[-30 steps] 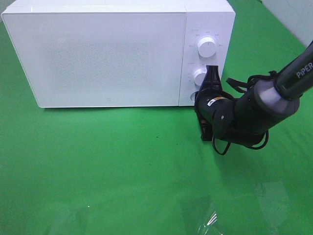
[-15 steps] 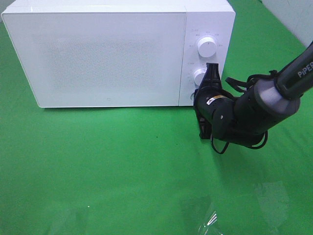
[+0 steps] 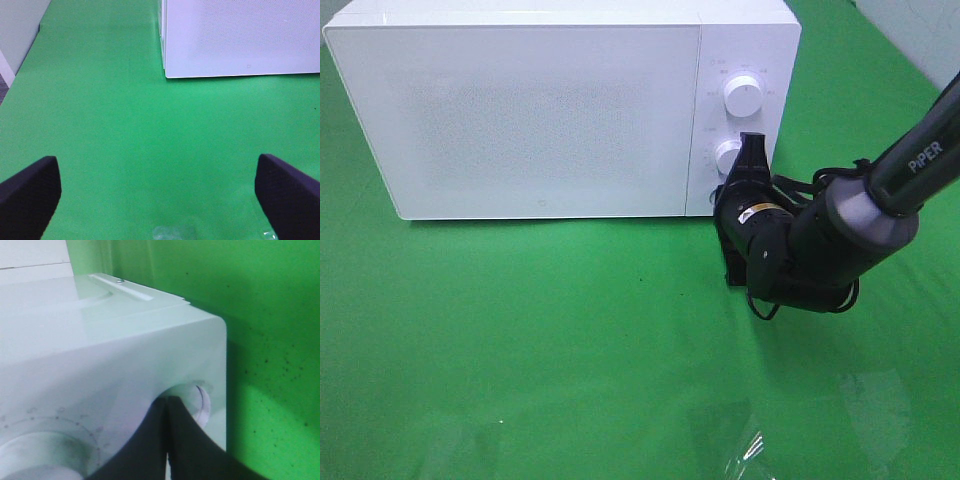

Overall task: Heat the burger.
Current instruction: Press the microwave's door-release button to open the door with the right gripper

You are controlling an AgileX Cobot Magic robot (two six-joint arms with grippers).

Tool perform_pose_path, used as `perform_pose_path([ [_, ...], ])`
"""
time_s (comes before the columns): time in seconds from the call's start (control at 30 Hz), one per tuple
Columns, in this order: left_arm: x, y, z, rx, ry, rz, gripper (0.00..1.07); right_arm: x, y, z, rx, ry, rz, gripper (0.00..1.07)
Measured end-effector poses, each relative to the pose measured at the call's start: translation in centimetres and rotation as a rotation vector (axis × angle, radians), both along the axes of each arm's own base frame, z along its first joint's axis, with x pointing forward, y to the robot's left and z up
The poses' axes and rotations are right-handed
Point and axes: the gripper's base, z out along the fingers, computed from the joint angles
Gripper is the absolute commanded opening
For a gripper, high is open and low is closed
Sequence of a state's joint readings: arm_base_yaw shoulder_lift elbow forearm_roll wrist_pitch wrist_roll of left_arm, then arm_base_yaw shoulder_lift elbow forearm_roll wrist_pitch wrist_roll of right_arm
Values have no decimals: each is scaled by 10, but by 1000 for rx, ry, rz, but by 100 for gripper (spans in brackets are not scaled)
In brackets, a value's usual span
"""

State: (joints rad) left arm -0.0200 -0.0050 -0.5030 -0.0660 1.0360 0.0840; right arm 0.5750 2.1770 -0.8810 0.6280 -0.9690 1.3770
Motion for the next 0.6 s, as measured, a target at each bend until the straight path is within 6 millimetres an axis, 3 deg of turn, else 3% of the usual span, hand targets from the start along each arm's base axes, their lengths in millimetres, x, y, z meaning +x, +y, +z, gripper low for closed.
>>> perform_pose_path([
  [0.6,0,0,0,0,0,0,103,9,8,-10,4,-6,-43,0],
])
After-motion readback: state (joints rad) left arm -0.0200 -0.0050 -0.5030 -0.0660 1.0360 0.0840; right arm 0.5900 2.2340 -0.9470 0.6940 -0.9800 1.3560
